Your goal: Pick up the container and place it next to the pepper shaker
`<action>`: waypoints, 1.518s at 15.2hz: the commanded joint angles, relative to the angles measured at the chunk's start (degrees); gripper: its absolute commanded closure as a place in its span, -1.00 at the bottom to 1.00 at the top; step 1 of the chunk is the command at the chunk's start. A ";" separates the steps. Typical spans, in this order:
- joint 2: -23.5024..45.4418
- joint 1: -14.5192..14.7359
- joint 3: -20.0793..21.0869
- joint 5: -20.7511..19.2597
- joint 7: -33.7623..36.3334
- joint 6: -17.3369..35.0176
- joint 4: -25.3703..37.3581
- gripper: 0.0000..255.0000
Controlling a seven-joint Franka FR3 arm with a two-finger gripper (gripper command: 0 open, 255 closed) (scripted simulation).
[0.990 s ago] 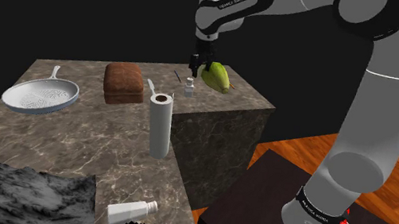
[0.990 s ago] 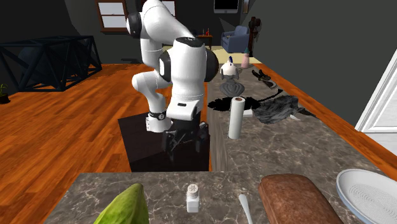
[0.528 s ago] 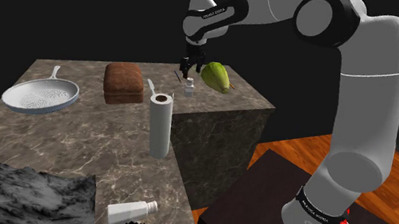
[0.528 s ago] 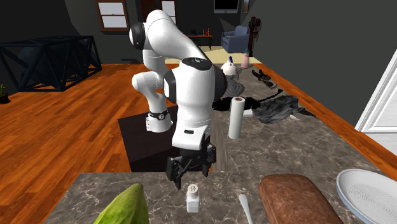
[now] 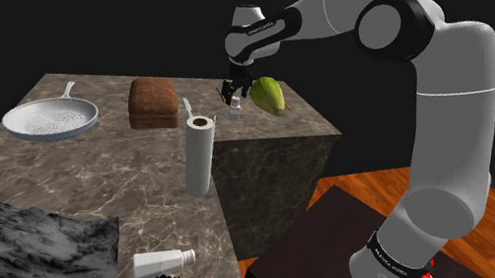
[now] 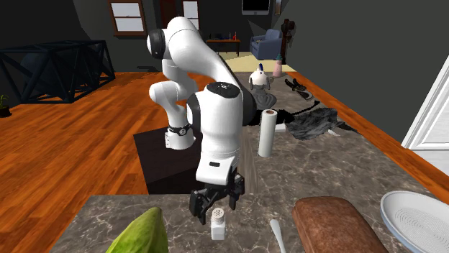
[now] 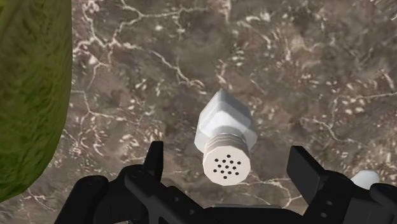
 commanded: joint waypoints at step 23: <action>-1.85 0.02 -0.01 0.05 -0.33 -4.38 2.56 1.00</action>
